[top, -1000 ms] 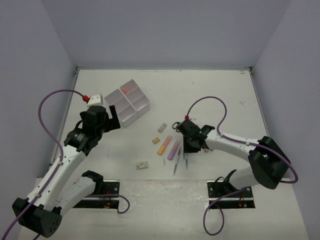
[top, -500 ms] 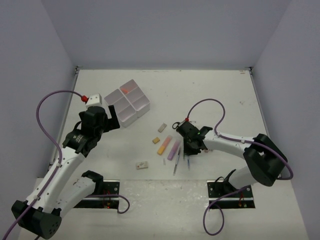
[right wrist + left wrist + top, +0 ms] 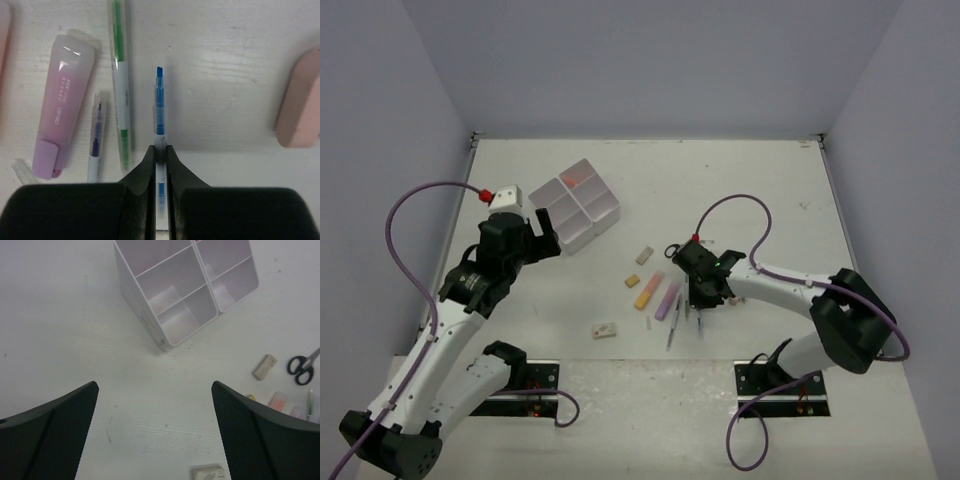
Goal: Sort the stationery into containers
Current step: Pick up the pen from the center of the board, then close the pen cap on the pen.
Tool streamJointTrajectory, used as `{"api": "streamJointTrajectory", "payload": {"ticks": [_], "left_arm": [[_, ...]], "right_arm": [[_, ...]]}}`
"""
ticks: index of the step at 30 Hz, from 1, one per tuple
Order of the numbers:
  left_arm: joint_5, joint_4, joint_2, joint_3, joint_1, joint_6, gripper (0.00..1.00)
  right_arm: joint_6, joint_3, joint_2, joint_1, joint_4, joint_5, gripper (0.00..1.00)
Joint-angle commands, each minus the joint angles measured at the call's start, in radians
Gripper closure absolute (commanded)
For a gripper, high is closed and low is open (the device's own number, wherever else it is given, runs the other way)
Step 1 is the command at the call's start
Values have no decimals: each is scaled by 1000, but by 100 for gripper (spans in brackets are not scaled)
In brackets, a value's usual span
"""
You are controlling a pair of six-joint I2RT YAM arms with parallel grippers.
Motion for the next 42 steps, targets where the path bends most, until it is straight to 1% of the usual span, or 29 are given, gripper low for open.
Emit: {"api": "streamJointTrajectory", "payload": {"ticks": [1, 3, 4, 5, 7, 8, 10, 12, 14, 15, 18, 21, 22, 24, 25, 27, 32, 35, 42], "left_arm": [[91, 47, 25, 88, -29, -86, 7], [-9, 45, 94, 104, -197, -155, 7], [-114, 43, 119, 116, -275, -217, 6], [-183, 37, 154, 140, -373, -262, 6], [-287, 16, 253, 178, -538, -373, 5], [-323, 8, 302, 189, -601, -425, 4], [-349, 8, 400, 193, -678, -513, 5], [-372, 8, 473, 197, -737, -634, 7], [-380, -5, 543, 214, -784, -697, 15], [-380, -10, 578, 229, -805, -721, 21], [-383, -13, 660, 252, -845, -755, 24], [-397, -20, 711, 260, -882, -795, 35], [-396, -21, 725, 262, -890, -803, 41], [-395, -46, 766, 273, -903, -829, 58], [-396, -61, 782, 280, -905, -845, 62], [-398, -96, 814, 289, -910, -880, 62], [-375, -109, 872, 300, -925, -901, 58], [-357, -114, 906, 297, -931, -920, 58], [-340, -113, 925, 293, -952, -943, 60]], "right_arm": [[17, 81, -180, 4, -182, 135, 100], [11, 111, -285, 4, -229, 177, 100], [5, 129, -313, 4, -256, 187, 100], [2, 139, -343, 4, -273, 197, 100], [0, 157, -406, 3, -306, 228, 100], [0, 164, -434, 3, -322, 244, 100], [1, 171, -481, 2, -347, 267, 100], [-12, 163, -544, 1, -359, 281, 100], [-15, 149, -572, -1, -358, 284, 100], [-15, 143, -579, -1, -359, 287, 100], [-16, 124, -592, -2, -359, 289, 100], [-9, 103, -608, -1, -358, 292, 100], [-10, 103, -610, -1, -357, 291, 100], [-16, 103, -615, -1, -351, 292, 100], [-19, 102, -617, -1, -348, 295, 100], [-21, 97, -620, -2, -344, 297, 100], [-32, 89, -627, -2, -332, 287, 100], [-34, 85, -637, -1, -329, 288, 100], [-53, 73, -651, -2, -306, 268, 100]]}}
